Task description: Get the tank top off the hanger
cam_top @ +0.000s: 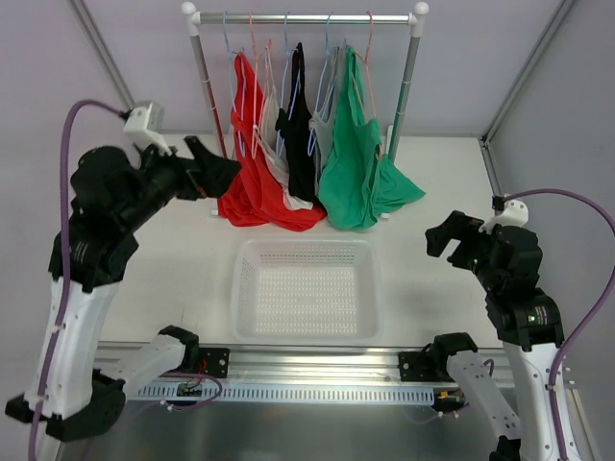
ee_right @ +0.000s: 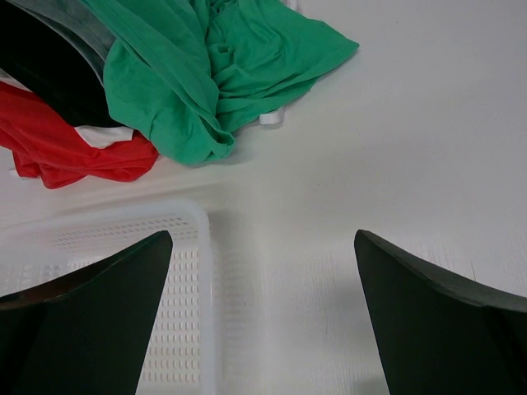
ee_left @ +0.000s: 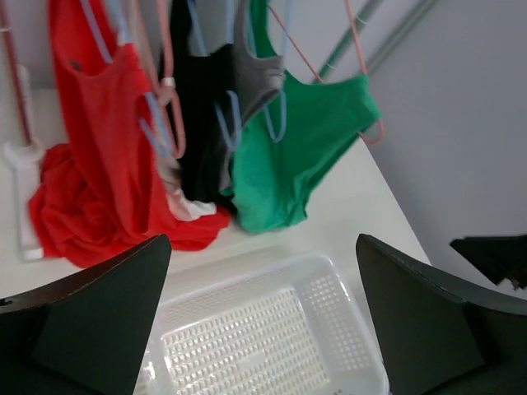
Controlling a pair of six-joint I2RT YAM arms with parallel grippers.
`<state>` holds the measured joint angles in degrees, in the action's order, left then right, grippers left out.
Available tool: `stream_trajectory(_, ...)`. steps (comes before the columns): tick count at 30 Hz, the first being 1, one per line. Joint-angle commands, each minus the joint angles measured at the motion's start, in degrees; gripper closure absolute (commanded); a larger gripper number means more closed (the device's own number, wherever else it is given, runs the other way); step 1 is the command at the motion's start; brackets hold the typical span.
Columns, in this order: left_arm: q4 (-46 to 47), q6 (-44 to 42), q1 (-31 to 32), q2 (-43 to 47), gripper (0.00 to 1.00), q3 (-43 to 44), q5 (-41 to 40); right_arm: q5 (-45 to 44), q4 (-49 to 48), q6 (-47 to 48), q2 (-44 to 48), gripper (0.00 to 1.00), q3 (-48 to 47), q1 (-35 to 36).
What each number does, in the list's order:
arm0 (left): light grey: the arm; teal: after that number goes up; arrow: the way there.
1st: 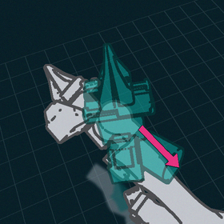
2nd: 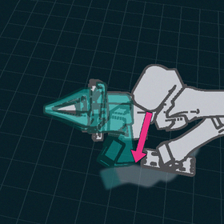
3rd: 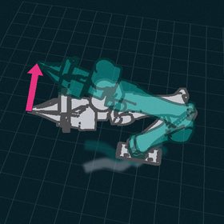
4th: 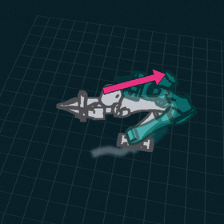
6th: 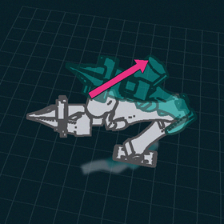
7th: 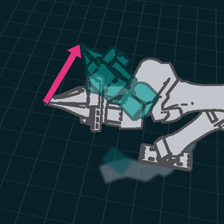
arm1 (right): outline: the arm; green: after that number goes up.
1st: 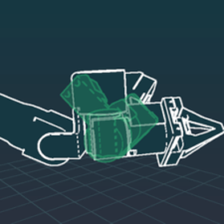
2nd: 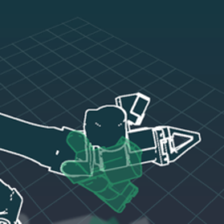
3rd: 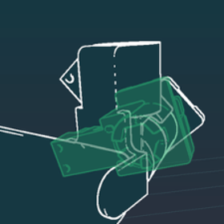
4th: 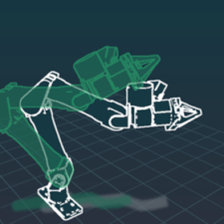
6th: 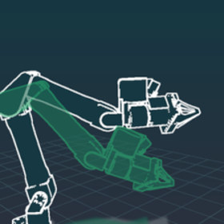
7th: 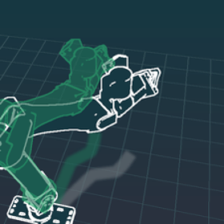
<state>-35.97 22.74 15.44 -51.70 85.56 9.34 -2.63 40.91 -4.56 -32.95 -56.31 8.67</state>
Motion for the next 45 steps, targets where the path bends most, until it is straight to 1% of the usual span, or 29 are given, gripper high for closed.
stream_trajectory(1, 3.18, -1.9, 9.49, -11.02, 0.01, 11.24, -0.44, 1.93, -1.79, -1.68, 1.48, 0.0, -1.61, 0.3)
stream_trajectory(2, 3.1, -2.78, 14.65, -16.71, 0.01, 13.91, -2.99, 1.84, -1.79, -2.12, 1.75, 0.01, -1.43, 0.3)
stream_trajectory(3, 3.18, -4.1, 16.27, -19.37, 0.01, 16.46, -4.58, 1.06, -1.45, -2.56, 2.18, 0.0, -1.34, 0.3)
stream_trajectory(4, 3.18, -4.54, 17.42, -22.45, 0.01, 21.62, -5.99, 0.01, -1.27, -3.35, 2.97, 0.0, -1.17, 0.21)
stream_trajectory(5, 3.18, -4.9, 18.82, -28.22, 0.01, 24.54, -6.18, -0.18, -1.18, -3.7, 3.59, 0.0, -0.56, 0.3)
stream_trajectory(6, 3.27, -5.6, 19.18, -30.89, 0.01, 27.09, -6.27, 0.08, -1.18, -4.05, 4.2, 0.0, -0.29, 0.3)
stream_trajectory(7, 3.27, -6.13, 19.62, -33.96, 0.01, 33.03, -5.57, 1.22, -1.0, -4.4, 4.82, 0.01, 0.06, 0.3)
stream_trajectory(8, 3.27, -6.74, 19.97, -39.65, 0.01, 36.4, -4.52, 1.92, -1.0, -4.41, 5.87, 0.01, 0.41, 0.21)
stream_trajectory(9, 3.44, -8.05, 20.67, -42.49, 0.01, 39.48, -3.9, 1.93, -0.74, -4.41, 6.4, 0.01, 1.03, 0.3)
stream_trajectory(10, 3.62, -8.59, 21.12, -48.26, 0.01, 46.21, -3.81, 4.02, 0.22, -4.49, 6.84, 0.01, 1.29, 0.3)
stream_trajectory(12, 4.14, -10.25, 22.08, -53.83, 0.01, 52.75, -2.41, 4.91, 1.02, -4.67, 8.42, 0.0, 2.34, 0.3)
stream_trajectory(13, 5.45, -10.44, 22.26, -56.64, 0.01, 58.18, -2.14, 5.96, 1.45, -4.85, 8.95, 0.0, 2.78, 0.3)
stream_trajectory(14, 6.86, -10.61, 22.35, -60.84, 0.01, 59.8, -1.35, 6.41, 1.72, -5.02, 10.0, 0.01, 3.31, 0.3)
stream_trajectory(16, 12.81, -10.79, 22.35, -64.64, 0.01, 60.08, -1.52, 7.64, 2.68, -4.94, 10.8, 0.0, 4.11, 0.3)
stream_trajectory(21, 23.64, -9.74, 22.26, -69.67, 0.01, 57.62, -3.89, 9.05, 5.23, -4.15, 12.56, 0.0, 4.11, 0.3)
stream_trajectory(23, 28.9, -8.08, 22.26, -72.21, 0.03, 57.26, -2.76, 10.19, 5.5, -3.88, 13.52, 0.0, 4.28, 0.3)
stream_trajectory(24, 30.41, -7.37, 22.26, -72.92, 0.07, 57.26, -1.45, 10.45, 6.02, -3.53, 13.7, 0.0, 4.11, 0.3)
stream_trajectory(27, 35.59, -4.65, 22.26, -75.56, 0.12, 56.91, -1.69, 11.33, 7.17, -3.09, 14.31, 0.0, 3.06, 0.3)
stream_trajectory(28, 37.35, -4.29, 22.26, -76.52, 0.17, 56.56, -2.31, 11.94, 7.87, -2.92, 14.84, 0.0, 2.88, 0.3)
stream_trajectory(31, 41.05, -3.58, 22.26, -78.19, 0.26, 56.56, -2.75, 12.91, 8.93, -2.65, 15.89, 0.0, 2.35, 0.3)
stream_trajectory(32, 41.5, -3.41, 22.26, -78.37, 0.36, 56.47, -3.27, 12.92, 9.36, -2.3, 16.51, 0.01, 2.26, 0.3)
stream_trajectory(35, 42.47, -3.32, 21.91, -78.99, 0.53, 56.39, -3.45, 12.13, 10.77, -1.07, 17.65, 0.01, 1.65, 0.3)
stream_trajectory(37, 42.99, -3.14, 21.91, -79.43, 0.59, 56.21, -3.28, 10.99, 11.48, -0.63, 17.92, 0.01, 1.47, 0.39)
stream_trajectory(38, 43.08, -2.88, 21.82, -79.69, 0.65, 56.21, -3.11, 10.81, 11.48, -0.45, 18.27, 0.0, 1.38, 0.39)
stream_trajectory(39, 43.26, -2.79, 21.82, -79.78, 0.69, 56.3, -3.02, 10.63, 11.48, -0.45, 18.27, 0.0, 1.47, 0.39)
stream_trajectory(41, 43.52, -2.53, 21.82, -80.22, 0.73, 56.38, -3.1, 10.54, 11.48, -0.45, 18.27, 0.01, 1.38, 0.39)
stream_trajectory(42, 43.52, -2.35, 21.74, -80.22, 0.81, 56.38, -3.1, 10.46, 11.48, -0.37, 18.18, 0.0, 1.3, 0.39)
stream_trajectory(43, 43.61, -2.26, 21.65, -80.13, 0.84, 56.3, -3.1, 10.28, 11.39, -0.36, 18.1, 0.01, 1.21, 0.39)
stream_trajectory(45, 43.61, -2.0, 21.65, -79.78, 0.95, 56.12, -3.1, 10.02, 11.39, -0.36, 17.75, 0.0, 1.12, 0.39)
